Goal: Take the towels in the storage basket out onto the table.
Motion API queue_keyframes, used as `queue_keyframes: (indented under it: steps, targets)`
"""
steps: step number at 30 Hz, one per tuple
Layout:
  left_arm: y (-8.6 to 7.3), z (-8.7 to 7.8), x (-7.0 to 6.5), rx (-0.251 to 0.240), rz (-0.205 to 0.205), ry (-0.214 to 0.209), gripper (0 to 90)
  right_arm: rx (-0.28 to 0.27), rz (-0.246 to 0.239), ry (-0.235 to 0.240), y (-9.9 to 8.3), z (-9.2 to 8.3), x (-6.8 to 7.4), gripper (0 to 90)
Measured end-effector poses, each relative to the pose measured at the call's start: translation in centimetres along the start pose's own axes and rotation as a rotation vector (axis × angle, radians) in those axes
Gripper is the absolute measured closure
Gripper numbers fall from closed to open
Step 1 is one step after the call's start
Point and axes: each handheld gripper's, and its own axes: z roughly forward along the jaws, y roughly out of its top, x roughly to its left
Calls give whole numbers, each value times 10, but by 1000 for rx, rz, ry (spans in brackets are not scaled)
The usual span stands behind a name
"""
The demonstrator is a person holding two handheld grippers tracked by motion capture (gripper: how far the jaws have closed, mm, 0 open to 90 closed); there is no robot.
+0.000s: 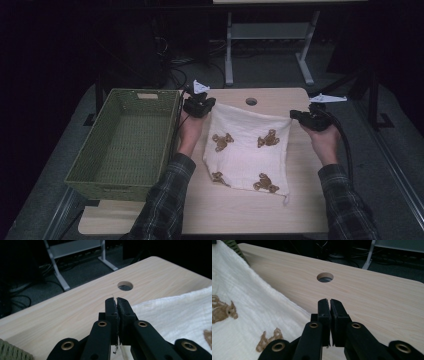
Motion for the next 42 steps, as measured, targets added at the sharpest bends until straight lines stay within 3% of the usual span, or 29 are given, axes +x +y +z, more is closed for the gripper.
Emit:
queue_keyframes:
  steps: [3,7,15,20,27,30,33,42]
  targets:
    - [-6,9,2,25,-8,14,818,-3,7,-9,-1,9,-1,751]
    - [-10,13,0,46,-6,0,714,11,7,5,-4,12,-1,696]
    - [-15,1,-10,53,-11,-44,593,37,5,43,-5,1,4,595]
    - [-24,-7,-17,68,-7,-61,589,25,-8,50,-10,-6,11,595]
    - [-40,-30,-28,83,-22,-106,587,64,-34,80,-29,-18,30,617]
    - [-46,-39,-33,85,-1,-120,584,81,-40,99,-35,-24,37,618]
    - [-51,-43,-38,86,-4,-133,580,67,-46,100,-40,-29,42,635]
    - [-75,-65,-52,115,18,-182,565,125,-99,136,-78,-51,72,660]
